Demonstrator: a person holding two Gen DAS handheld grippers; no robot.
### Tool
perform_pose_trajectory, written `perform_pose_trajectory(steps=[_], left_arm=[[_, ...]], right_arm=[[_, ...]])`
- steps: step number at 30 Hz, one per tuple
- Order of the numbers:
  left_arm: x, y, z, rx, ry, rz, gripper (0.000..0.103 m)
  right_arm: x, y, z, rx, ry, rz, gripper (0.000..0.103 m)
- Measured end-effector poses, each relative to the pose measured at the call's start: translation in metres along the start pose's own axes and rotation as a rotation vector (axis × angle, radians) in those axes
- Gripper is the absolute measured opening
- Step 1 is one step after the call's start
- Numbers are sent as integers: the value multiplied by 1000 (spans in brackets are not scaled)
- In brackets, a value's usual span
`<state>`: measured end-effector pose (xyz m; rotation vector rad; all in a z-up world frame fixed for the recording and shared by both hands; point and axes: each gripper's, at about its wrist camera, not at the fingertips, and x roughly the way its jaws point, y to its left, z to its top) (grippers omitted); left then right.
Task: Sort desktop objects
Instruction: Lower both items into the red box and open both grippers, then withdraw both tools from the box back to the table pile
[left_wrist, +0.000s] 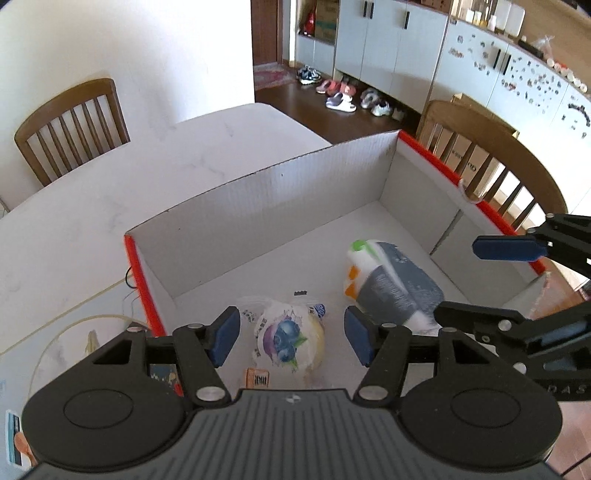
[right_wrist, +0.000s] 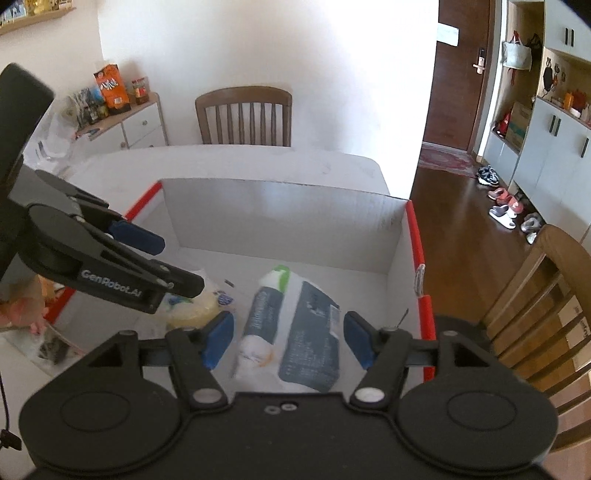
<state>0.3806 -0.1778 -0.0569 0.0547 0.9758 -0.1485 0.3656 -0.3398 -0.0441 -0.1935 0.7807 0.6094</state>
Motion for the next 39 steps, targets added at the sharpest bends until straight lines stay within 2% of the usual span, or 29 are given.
perform_pose_trajectory(steps=[11,22,28,39], left_arm=[[-44,10,-29,-65,-76,-21,61],[-100,46,-73,-105,-171,31,61],[-120,69,-100,-132,-189,57,61],[-141,109,-146,-110,-198,59,66]], right_arm=[[-18,19,5,-33,-31,56,66],[-35,62,9,-69,-63,108,67],[-36,91,9,-84,-58,130,67],[-30,153,4,-84,-30,146,69]])
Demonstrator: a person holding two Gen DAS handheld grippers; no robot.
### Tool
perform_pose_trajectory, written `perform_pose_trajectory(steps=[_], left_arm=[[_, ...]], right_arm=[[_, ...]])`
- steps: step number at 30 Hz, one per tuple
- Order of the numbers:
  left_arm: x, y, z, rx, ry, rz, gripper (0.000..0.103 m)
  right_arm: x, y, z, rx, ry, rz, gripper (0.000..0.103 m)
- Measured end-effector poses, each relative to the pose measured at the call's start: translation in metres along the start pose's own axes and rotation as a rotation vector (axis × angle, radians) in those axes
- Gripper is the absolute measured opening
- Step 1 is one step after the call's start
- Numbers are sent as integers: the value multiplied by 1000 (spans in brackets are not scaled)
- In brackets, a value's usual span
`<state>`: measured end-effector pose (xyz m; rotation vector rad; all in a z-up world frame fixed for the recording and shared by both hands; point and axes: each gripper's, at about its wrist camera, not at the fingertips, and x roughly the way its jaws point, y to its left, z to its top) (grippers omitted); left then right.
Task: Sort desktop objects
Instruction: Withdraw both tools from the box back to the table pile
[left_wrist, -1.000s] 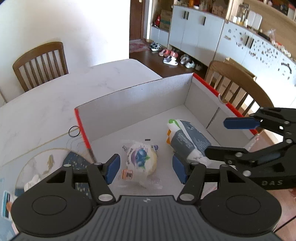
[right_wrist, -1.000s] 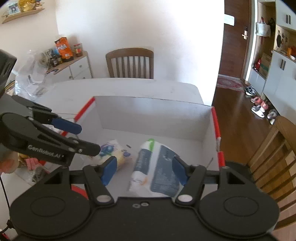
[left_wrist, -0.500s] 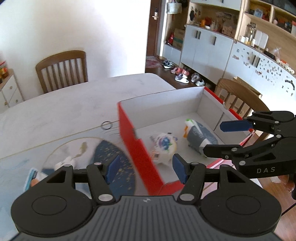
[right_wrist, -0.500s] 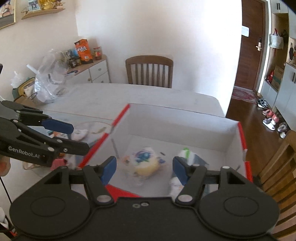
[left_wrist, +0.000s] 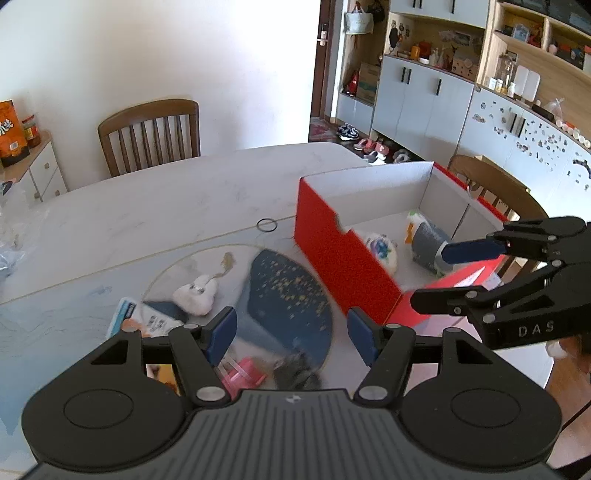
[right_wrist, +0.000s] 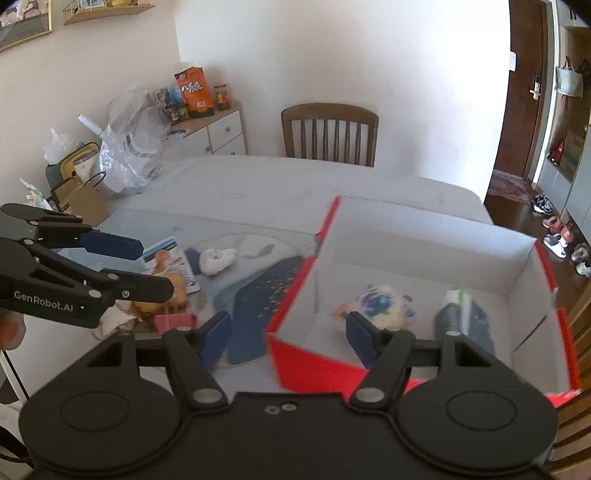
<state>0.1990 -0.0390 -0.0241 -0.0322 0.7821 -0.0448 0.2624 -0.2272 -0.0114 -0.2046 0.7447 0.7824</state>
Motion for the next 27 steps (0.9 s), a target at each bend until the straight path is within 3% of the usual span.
perform_pose_trajectory(steps=[7,14,18,21,27], left_arm=[[-10,24,-26,22,12,-16,74],[-17,48,-48,22,16,-23,84],[-19,61,-59,28,13,-9,85],[-17,69,-66,31,23,2,86],[-6,85,-80,29,49,40,86]], right_arm=[[7,27,-4,26,7,-8,69],[16,52,-9,23,19,-10,77],[23,63,-14,31,33,-17,78],[29,70,-16,47,29,-15,86],[49,83,-20,50,53,-28,87]])
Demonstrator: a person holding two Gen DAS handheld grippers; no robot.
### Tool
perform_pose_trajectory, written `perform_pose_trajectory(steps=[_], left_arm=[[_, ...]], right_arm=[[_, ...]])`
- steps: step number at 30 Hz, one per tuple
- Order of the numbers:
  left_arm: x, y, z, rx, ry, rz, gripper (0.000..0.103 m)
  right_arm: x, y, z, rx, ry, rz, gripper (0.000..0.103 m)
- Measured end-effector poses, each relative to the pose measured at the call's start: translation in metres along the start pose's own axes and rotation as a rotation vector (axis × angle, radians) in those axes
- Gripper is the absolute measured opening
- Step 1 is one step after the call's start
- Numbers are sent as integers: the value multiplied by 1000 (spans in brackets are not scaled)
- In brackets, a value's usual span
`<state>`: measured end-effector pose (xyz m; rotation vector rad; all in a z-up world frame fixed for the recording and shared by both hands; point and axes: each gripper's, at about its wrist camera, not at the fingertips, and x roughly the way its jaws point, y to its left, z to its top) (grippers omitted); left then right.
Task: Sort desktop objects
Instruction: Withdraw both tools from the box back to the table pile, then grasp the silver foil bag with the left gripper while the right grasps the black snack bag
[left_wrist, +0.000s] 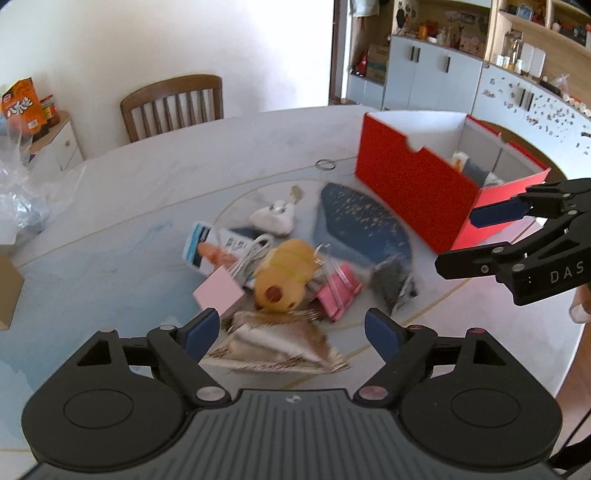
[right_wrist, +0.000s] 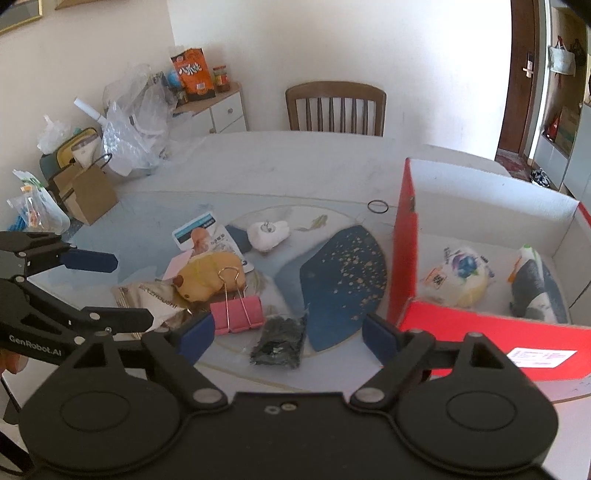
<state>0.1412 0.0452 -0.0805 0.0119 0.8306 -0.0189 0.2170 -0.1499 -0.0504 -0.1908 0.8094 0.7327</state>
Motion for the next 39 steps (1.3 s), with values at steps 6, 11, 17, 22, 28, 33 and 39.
perform_pose_trajectory(steps=[6,11,17,22,28,33,39], left_arm=[[12,4,-7,10,22,11,86],[23,3,-9,24,47,23,86],[35,0,-11,31,76,30,86],[39,-2,-13,40,88,31,88],[43,-3,-21,27,118,31,88],[46,0,-28,-3,148,23,88],[48,6,-34,-52,174,9,88]], right_arm=[[20,10,-2,-19,33,-12,87],[34,11,-5,-13,64,-20,87],[48,7,-6,6,85,-19,87],[57,6,-7,-2,105,-18,86],[66,5,-12,-4,129,-18,82],[72,3,-14,4,144,-22,76],[74,4,-16,-7,156,-20,68]])
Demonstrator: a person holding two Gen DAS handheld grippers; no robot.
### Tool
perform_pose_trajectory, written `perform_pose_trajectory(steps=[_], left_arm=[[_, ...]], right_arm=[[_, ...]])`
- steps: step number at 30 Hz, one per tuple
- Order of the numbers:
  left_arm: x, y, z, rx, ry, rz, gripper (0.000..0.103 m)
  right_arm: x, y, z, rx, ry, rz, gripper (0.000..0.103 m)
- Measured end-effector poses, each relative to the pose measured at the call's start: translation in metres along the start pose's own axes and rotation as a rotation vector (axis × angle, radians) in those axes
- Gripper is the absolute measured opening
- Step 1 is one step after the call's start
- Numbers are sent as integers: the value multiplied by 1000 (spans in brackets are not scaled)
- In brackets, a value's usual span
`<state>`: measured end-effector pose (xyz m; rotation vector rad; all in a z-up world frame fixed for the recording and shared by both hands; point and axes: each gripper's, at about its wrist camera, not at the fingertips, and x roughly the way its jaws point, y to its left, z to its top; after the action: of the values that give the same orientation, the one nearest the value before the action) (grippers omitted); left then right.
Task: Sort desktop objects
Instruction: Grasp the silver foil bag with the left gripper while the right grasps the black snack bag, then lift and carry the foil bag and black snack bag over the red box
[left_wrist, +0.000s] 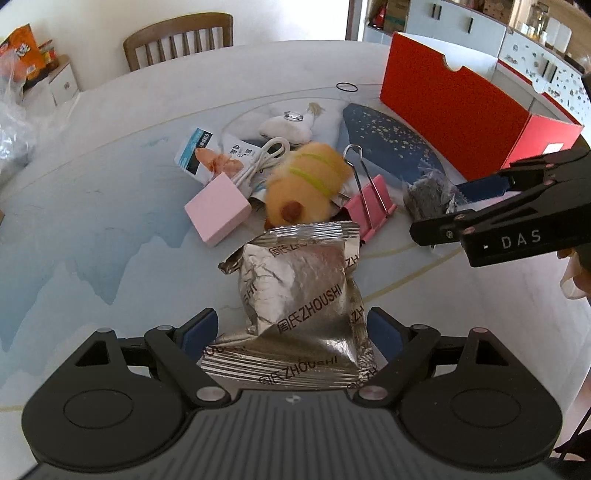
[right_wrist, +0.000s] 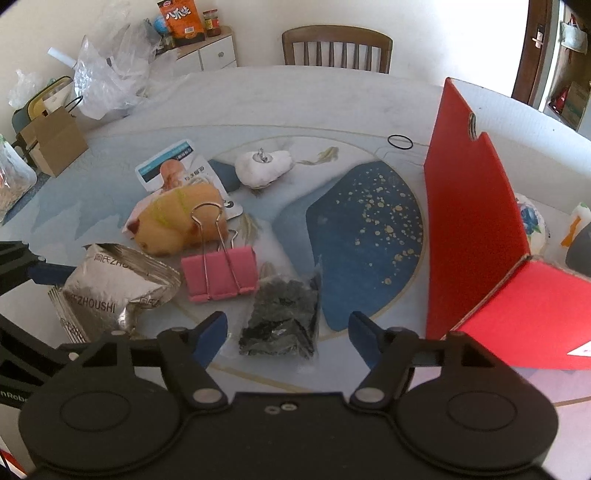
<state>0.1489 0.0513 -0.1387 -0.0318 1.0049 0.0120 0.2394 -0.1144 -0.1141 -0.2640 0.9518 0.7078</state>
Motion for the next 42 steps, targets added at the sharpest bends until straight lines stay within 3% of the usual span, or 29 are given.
perform_pose_trajectory(steps=[8,18,42], left_arm=[[-4,2,-1,-10,-7,1,84],[-9,6,0,-31,-12,-10,69],[-33,10,0,-170,-54,-154,56]], right_arm=[[1,2,-2,-12,10,-1,53],[-6,0,-4,3,5,9,37],[-62,3,-17,47,-31,61,33]])
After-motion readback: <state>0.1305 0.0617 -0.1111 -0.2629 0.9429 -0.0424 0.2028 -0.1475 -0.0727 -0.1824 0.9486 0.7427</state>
